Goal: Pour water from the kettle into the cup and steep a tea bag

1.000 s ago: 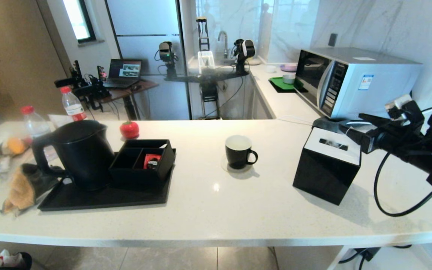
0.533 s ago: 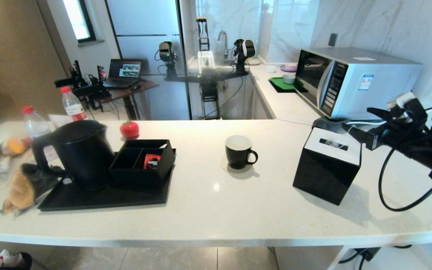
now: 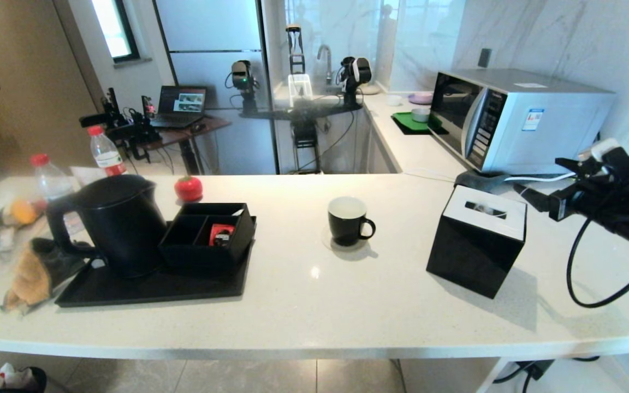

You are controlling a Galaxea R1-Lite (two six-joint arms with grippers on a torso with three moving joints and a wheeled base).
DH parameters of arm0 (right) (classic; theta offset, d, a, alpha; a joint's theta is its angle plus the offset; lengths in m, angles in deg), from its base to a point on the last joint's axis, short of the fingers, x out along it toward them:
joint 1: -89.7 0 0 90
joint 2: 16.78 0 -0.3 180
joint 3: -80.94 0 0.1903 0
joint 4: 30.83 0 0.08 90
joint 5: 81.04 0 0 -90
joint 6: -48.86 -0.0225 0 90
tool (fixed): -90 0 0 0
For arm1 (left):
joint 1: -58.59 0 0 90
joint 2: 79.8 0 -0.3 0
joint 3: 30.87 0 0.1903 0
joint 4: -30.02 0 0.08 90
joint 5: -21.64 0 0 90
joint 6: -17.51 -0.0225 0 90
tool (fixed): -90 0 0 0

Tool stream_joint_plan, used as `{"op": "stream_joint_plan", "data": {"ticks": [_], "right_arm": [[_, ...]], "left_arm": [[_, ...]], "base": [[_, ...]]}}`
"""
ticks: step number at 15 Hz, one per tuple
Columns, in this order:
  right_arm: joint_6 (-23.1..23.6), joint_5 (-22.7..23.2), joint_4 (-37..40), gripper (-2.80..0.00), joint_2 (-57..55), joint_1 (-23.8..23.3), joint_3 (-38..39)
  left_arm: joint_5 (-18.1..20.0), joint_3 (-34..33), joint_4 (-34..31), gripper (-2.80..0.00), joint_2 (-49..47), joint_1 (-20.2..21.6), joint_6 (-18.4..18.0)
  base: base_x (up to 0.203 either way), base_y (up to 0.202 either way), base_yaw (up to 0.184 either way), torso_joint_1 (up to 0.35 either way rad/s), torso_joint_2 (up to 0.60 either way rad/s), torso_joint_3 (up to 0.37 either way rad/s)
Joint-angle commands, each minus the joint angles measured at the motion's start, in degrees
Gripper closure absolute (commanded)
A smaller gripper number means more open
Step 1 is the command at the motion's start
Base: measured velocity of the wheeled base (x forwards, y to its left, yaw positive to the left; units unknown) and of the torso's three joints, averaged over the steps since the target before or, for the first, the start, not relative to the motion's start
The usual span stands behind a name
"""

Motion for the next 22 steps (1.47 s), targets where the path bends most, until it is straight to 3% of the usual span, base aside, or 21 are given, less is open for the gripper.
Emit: {"op": "stream_joint_plan", "data": {"ticks": [1,11,22], "right_arm": [[1.4,0.2,-0.5,-2.80,-1.1,-1.6,0.1],[1.8,0.2,-2.3,-2.80,-2.5,-5.8,1.7],[2.6,0.3,-4.4,-2.80,-2.5,-6.3,6.1]], "left_arm": [[0.0,0.0,0.0,0.00,0.0,0.0,0.0],[0.0,0.0,0.0,0.00,0.0,0.0,0.0],[0.0,0.0,0.0,0.00,0.0,0.0,0.6]], "base": [[0.000,0.000,0.000,0.000,0.00,0.000],[0.000,0.000,0.000,0.000,0.00,0.000],[0.000,0.000,0.000,0.000,0.00,0.000]]}}
